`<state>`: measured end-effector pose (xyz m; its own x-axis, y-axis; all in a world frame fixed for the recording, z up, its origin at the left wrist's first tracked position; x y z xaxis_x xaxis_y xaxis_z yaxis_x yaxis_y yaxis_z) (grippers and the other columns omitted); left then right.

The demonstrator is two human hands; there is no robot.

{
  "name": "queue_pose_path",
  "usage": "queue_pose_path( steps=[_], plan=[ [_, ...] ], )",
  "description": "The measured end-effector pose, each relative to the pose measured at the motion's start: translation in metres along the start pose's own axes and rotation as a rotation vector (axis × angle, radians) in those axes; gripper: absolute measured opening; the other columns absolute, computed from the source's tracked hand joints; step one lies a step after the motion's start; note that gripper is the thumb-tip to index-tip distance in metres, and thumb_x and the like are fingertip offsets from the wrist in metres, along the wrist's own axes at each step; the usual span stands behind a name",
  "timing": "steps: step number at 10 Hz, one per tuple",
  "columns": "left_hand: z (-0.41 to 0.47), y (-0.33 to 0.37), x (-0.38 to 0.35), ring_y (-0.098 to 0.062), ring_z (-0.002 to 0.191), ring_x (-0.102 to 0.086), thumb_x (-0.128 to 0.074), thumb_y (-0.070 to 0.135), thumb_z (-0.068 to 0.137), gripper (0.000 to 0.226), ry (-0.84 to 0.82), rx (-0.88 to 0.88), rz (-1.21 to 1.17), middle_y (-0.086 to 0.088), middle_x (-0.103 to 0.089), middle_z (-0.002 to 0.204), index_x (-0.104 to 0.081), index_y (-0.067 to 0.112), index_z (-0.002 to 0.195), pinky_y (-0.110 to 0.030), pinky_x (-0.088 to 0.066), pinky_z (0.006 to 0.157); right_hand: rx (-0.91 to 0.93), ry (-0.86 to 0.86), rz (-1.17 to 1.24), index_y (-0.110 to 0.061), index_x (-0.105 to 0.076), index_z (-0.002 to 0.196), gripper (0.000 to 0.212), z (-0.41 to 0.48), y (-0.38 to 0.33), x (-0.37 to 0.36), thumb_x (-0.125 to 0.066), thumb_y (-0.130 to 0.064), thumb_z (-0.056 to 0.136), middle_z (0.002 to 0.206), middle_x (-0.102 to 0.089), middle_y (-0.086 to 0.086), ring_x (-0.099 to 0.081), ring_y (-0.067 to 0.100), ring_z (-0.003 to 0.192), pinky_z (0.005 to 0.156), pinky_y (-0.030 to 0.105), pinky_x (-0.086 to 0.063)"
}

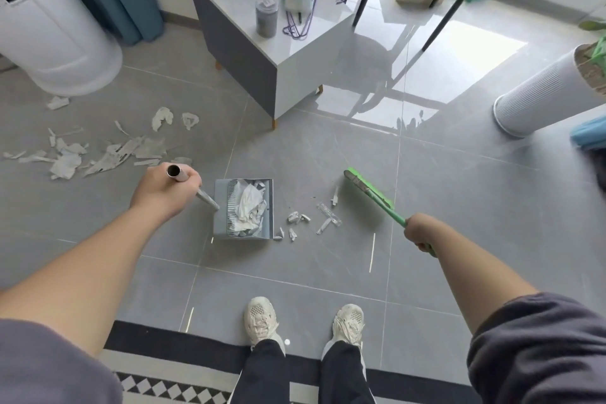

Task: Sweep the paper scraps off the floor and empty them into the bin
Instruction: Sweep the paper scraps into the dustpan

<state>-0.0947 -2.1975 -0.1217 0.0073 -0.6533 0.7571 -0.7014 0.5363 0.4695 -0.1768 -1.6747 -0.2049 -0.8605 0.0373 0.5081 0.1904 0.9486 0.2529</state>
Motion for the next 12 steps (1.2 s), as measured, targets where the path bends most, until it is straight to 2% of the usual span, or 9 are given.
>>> queue_pose_path(
  steps=[2, 4, 6, 7, 8, 9, 10, 11, 12],
  plan=[
    [0.006, -0.035, 0.019, -0.034, 0.081, -0.063, -0.052, 0.023, 0.079, 0.022, 0.02, 0.05, 0.077, -0.009, -0.069, 0.078, -0.071, 0.015, 0.074, -0.034, -0.053, 0.067, -0.006, -0.033, 0.058, -0.001, -0.049, 0.127, 0.038, 0.006, -0.016, -0.016, -0.034, -0.007, 0.093, 0.079, -0.047, 0.011, -0.041, 0.019, 0.05, 0.035, 0.018, -0.032],
    [0.001, -0.049, 0.005, -0.034, 0.077, -0.062, -0.052, 0.019, 0.08, 0.022, -0.025, 0.07, 0.084, -0.008, -0.067, 0.072, -0.071, 0.016, 0.071, -0.032, -0.052, 0.066, 0.006, -0.067, 0.034, 0.002, -0.051, 0.125, 0.04, -0.001, -0.032, -0.031, -0.031, -0.006, 0.092, 0.071, -0.048, 0.011, -0.043, 0.021, 0.056, 0.047, 0.027, -0.033],
    [-0.005, -0.05, -0.009, -0.036, 0.081, -0.063, -0.051, 0.019, 0.082, 0.023, -0.015, 0.098, 0.037, -0.013, -0.068, 0.075, -0.072, 0.01, 0.076, -0.032, -0.051, 0.067, -0.012, -0.209, 0.1, 0.002, -0.043, 0.133, 0.042, -0.025, -0.05, -0.057, -0.027, -0.007, 0.095, 0.064, -0.039, 0.009, -0.032, 0.017, 0.049, 0.037, 0.022, -0.027],
    [-0.009, -0.04, -0.023, -0.036, 0.083, -0.063, -0.05, 0.019, 0.08, 0.024, -0.03, 0.088, 0.024, -0.011, -0.069, 0.075, -0.071, 0.008, 0.077, -0.032, -0.049, 0.067, 0.052, -0.215, 0.062, 0.001, -0.05, 0.126, 0.039, -0.037, -0.076, -0.066, -0.033, -0.008, 0.092, 0.059, -0.047, 0.005, -0.04, 0.016, 0.051, 0.037, 0.021, -0.033],
    [-0.013, -0.024, -0.038, -0.035, 0.077, -0.062, -0.046, 0.02, 0.077, 0.028, -0.067, 0.085, 0.019, -0.009, -0.068, 0.07, -0.07, 0.007, 0.075, -0.027, -0.045, 0.06, 0.146, -0.187, -0.019, -0.002, -0.052, 0.103, 0.021, -0.044, -0.104, -0.074, -0.039, -0.009, 0.088, 0.053, -0.053, 0.002, -0.047, 0.016, 0.052, 0.048, 0.025, -0.037],
    [-0.019, -0.011, -0.053, -0.037, 0.076, -0.062, -0.044, 0.02, 0.075, 0.029, -0.083, 0.085, 0.009, -0.016, -0.067, 0.075, -0.069, 0.007, 0.075, -0.031, -0.05, 0.064, 0.207, -0.201, -0.026, -0.005, -0.053, 0.093, 0.014, -0.054, -0.125, -0.082, -0.041, -0.009, 0.088, 0.064, -0.051, 0.006, -0.047, 0.022, 0.059, 0.056, 0.027, -0.038],
    [-0.024, -0.007, -0.068, -0.037, 0.076, -0.061, -0.044, 0.019, 0.078, 0.028, -0.103, 0.104, -0.021, -0.017, -0.067, 0.077, -0.069, 0.007, 0.077, -0.029, -0.047, 0.063, 0.223, -0.18, 0.002, -0.001, -0.05, 0.076, 0.016, -0.063, -0.137, -0.082, -0.044, -0.007, 0.09, 0.087, -0.05, 0.013, -0.045, 0.025, 0.08, 0.07, 0.026, -0.037],
    [-0.031, -0.007, -0.083, -0.03, 0.069, -0.058, -0.046, 0.018, 0.081, 0.028, -0.133, 0.139, -0.112, -0.009, -0.064, 0.067, -0.07, 0.005, 0.076, -0.026, -0.041, 0.059, 0.291, -0.238, 0.138, -0.014, -0.038, 0.063, 0.031, -0.083, -0.151, -0.081, -0.047, -0.006, 0.092, 0.095, -0.047, 0.011, -0.042, 0.023, 0.087, 0.077, 0.026, -0.04],
    [-0.043, -0.005, -0.104, -0.026, 0.068, -0.056, -0.049, 0.015, 0.084, 0.028, -0.185, 0.156, -0.209, -0.001, -0.062, 0.059, -0.071, 0.005, 0.07, -0.028, -0.045, 0.063, 0.317, -0.325, 0.254, -0.016, -0.042, 0.065, 0.028, -0.089, -0.165, -0.09, -0.047, -0.007, 0.091, 0.08, -0.05, 0.009, -0.047, 0.027, 0.076, 0.06, 0.024, -0.039]
  ],
)
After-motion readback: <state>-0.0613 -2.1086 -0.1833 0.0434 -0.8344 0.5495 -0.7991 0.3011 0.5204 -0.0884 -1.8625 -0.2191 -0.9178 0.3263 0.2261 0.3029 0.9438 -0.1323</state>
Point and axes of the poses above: each hand's wrist, its own z-axis towards the middle knuckle, its own x-axis out of the back of the hand, y = z × x, the point moved 10 cm from there along z, towards the middle knuckle
